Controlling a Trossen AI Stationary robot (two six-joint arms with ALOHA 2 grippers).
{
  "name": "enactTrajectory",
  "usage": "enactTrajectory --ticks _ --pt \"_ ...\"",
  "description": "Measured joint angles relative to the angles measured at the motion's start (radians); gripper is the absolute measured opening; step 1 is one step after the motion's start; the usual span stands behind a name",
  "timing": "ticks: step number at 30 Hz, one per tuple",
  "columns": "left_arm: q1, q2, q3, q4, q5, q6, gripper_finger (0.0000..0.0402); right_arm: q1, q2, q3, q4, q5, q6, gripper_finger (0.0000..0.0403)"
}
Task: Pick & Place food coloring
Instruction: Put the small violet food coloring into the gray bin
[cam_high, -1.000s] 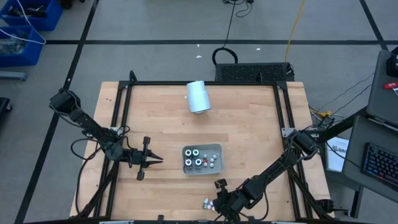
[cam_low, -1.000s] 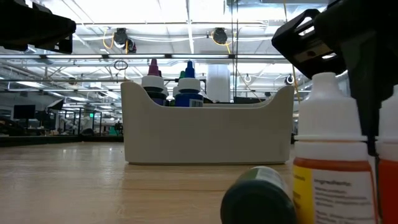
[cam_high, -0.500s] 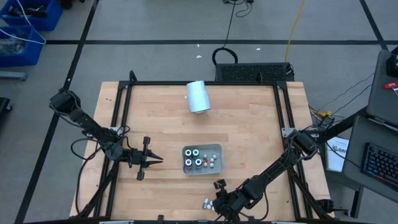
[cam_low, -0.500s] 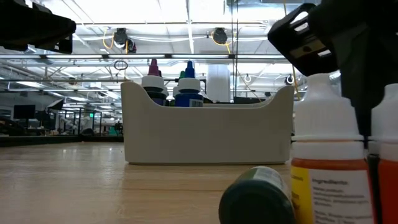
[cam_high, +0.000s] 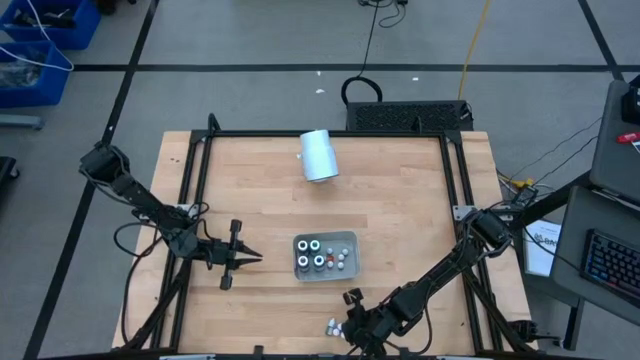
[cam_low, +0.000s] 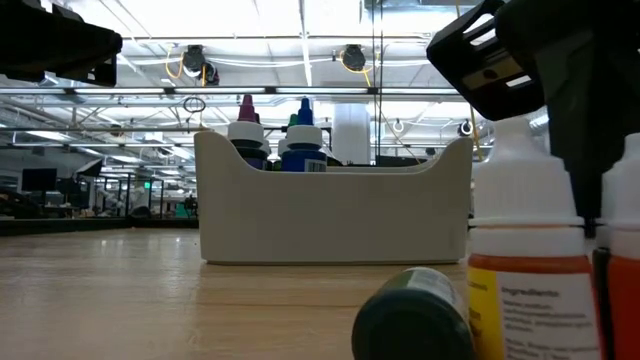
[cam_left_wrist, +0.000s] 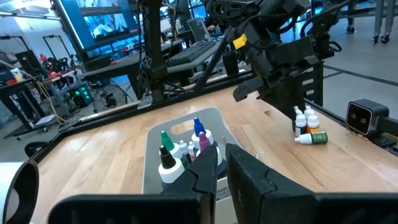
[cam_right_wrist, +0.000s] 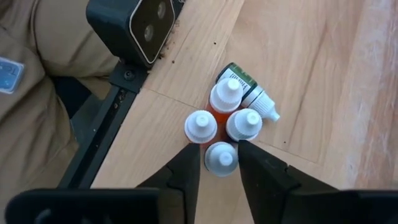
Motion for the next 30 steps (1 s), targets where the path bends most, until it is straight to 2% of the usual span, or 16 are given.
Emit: enactTrajectory --ticks 10,16,20,27,30 --pt "0.0 0.0 0.0 0.0 0.0 0.0 0.0042 0.0 0.0 0.0 0.0 0.002 0.001 0.0054" --pt "0.0 0.0 0.0 0.0 0.0 0.0 0.0042 0.0 -0.001 0.001 -0.008 0.005 0.0 0.0049" --pt "0.0 0.0 0.0 0.0 0.0 0.0 0.0042 0.0 -0.015 0.002 -0.078 0.009 0.003 0.0048" --pt "0.0 0.0 0.0 0.0 0.0 0.001 0.0042 0.0 -0.097 0.0 -0.228 0.03 -0.005 0.0047" --pt "0.0 0.0 0.0 0.0 0.0 0.004 0.0042 0.0 -0.158 -0.002 -0.245 0.031 -0.058 0.0048"
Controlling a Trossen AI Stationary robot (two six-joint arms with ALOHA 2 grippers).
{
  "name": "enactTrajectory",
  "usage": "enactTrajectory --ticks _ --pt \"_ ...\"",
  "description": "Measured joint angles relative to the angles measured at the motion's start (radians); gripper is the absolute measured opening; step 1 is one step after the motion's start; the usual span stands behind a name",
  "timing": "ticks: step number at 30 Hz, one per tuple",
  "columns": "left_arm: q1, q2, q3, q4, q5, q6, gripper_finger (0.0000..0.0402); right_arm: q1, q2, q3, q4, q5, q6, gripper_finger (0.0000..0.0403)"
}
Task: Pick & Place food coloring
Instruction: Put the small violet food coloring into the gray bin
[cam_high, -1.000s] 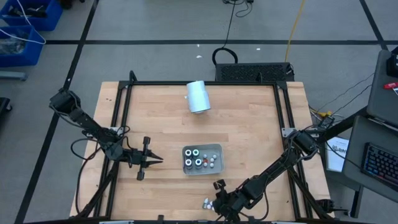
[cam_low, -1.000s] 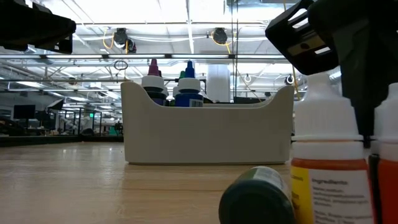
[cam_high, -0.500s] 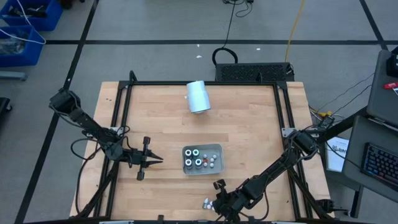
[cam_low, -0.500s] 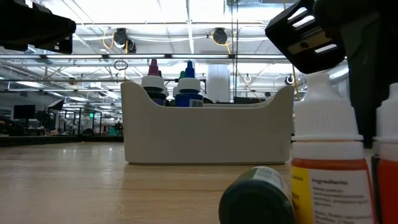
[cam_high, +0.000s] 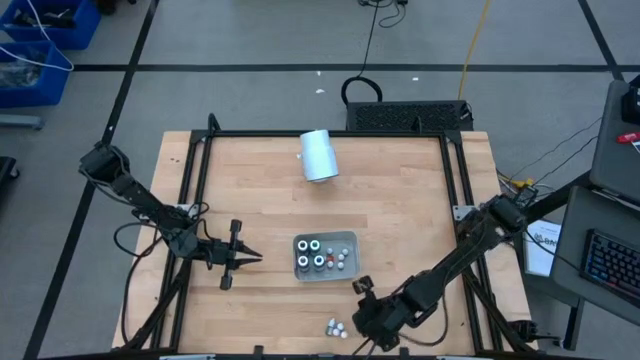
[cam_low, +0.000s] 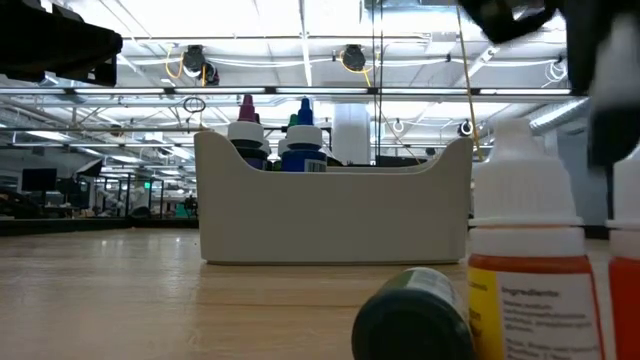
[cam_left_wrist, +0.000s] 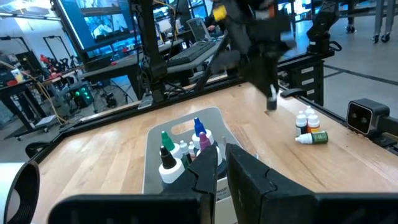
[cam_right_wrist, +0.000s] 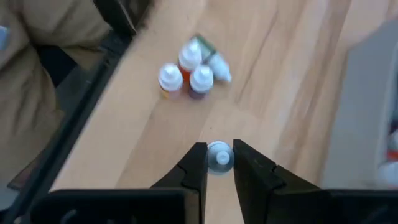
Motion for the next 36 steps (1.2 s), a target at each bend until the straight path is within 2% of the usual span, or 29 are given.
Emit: enactTrajectory --ticks 6,8,11,17,22,28,33,36 --pt "0.0 0.0 0.0 0.0 0.0 0.014 0.0042 0.002 -0.23 -0.092 0.079 -0.004 -0.147 0.0048" --pt "0.0 0.0 0.0 0.0 0.0 0.007 0.0042 -0.002 -0.337 -0.162 0.11 -0.014 -0.206 0.0049" --pt "0.0 0.0 0.0 0.0 0.0 -0.008 0.0042 -0.004 -0.541 -0.305 0.245 -0.028 -0.301 0.0049" --pt "0.0 0.0 0.0 0.0 -0.025 -0.014 0.0042 -0.036 -0.937 -0.588 0.359 0.149 -0.232 0.0049" --pt "0.0 0.0 0.0 0.0 -0.073 -0.075 0.0042 -0.034 -1.185 -0.799 0.365 0.209 -0.189 0.0049" --pt "0.0 0.0 0.0 0.0 -0.08 -0.104 0.0042 -0.034 -1.393 -0.973 0.364 0.241 -0.148 0.0049" --pt "0.0 0.0 0.0 -0.001 -0.08 -0.107 0.0042 -0.034 -1.505 -1.039 0.354 0.272 -0.151 0.0049" --pt "0.0 0.0 0.0 -0.003 -0.08 -0.107 0.0042 -0.034 -1.543 -1.065 0.355 0.346 -0.154 0.0049"
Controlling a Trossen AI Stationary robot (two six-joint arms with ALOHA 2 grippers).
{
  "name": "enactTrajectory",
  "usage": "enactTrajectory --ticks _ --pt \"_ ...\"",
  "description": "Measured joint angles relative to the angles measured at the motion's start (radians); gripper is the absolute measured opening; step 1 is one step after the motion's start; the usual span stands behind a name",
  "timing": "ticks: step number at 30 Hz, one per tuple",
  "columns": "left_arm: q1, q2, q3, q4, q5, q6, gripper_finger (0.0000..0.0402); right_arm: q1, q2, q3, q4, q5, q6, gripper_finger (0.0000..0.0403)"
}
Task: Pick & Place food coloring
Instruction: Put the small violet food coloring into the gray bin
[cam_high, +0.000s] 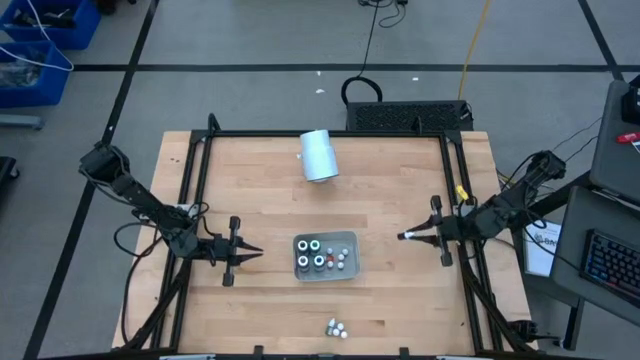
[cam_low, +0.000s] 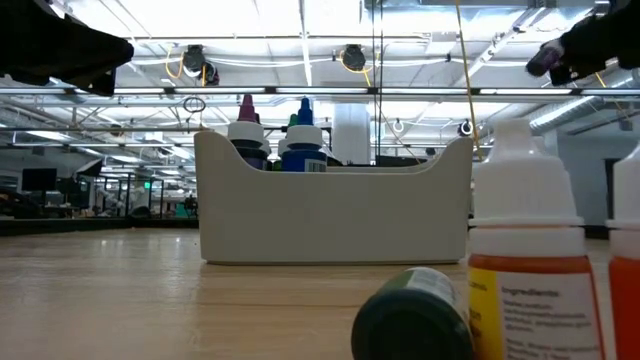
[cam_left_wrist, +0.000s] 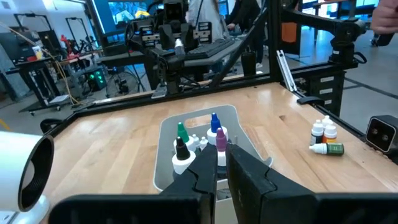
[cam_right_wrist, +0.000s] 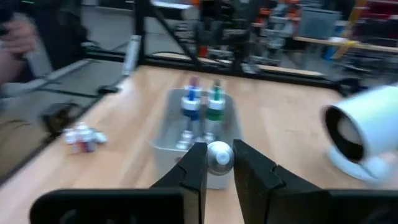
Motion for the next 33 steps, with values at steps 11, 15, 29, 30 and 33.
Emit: enactTrajectory --ticks 11,15,29,30,33 --pt "0.0 0.0 0.0 0.001 0.0 0.0 0.0042 -0.083 0.135 -0.027 0.205 -0.07 0.041 0.005" --pt "0.0 0.0 0.0 0.001 0.0 -0.001 0.0042 -0.121 0.301 -0.011 0.432 -0.229 -0.051 0.005" --pt "0.0 0.0 0.0 0.002 0.0 -0.03 0.0042 -0.284 1.052 0.674 -0.032 -0.351 -0.016 0.005" --pt "0.0 0.0 0.0 0.002 0.0 -0.033 0.0042 -0.302 1.101 0.729 -0.099 -0.351 -0.001 0.005" --pt "0.0 0.0 0.0 0.002 0.0 -0.035 0.0042 -0.348 1.239 0.877 -0.261 -0.351 0.021 0.005"
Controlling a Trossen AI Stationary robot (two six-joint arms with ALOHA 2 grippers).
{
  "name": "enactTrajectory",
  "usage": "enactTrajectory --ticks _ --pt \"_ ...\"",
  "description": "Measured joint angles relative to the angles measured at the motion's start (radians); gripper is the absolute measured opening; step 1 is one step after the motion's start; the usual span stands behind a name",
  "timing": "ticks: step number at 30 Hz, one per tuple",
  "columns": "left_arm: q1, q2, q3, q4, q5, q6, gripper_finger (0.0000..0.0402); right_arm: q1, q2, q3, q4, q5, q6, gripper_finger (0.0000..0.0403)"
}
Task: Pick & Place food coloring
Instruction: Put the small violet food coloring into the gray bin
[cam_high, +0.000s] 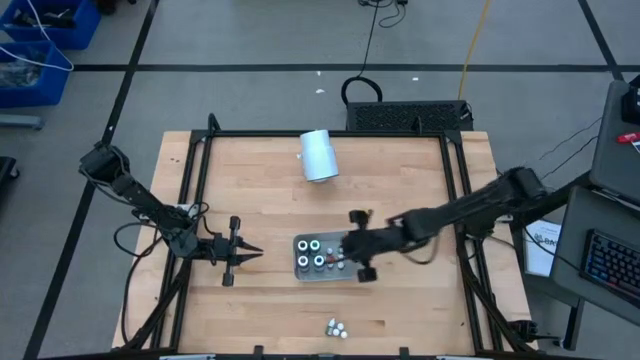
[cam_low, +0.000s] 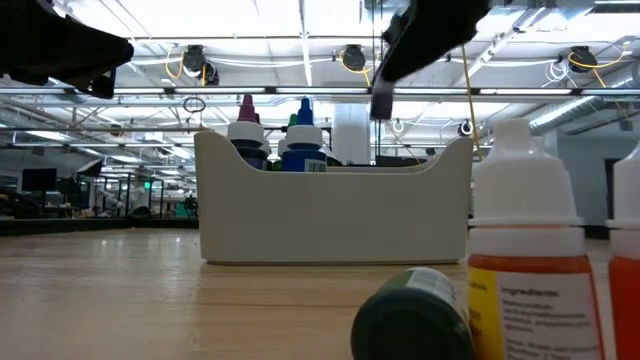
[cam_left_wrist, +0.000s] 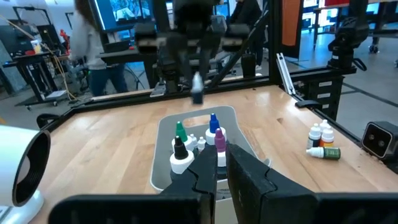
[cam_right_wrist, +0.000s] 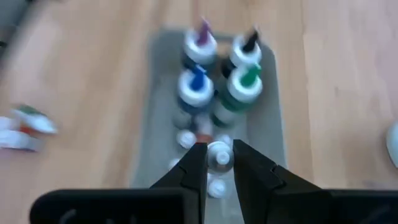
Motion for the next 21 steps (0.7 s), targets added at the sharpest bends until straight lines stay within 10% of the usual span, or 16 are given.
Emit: enactTrajectory --ticks 21 --pt "0.0 0.0 0.0 -0.002 0.0 -0.018 0.0042 -0.003 0.193 0.127 -0.21 -0.077 0.201 0.005"
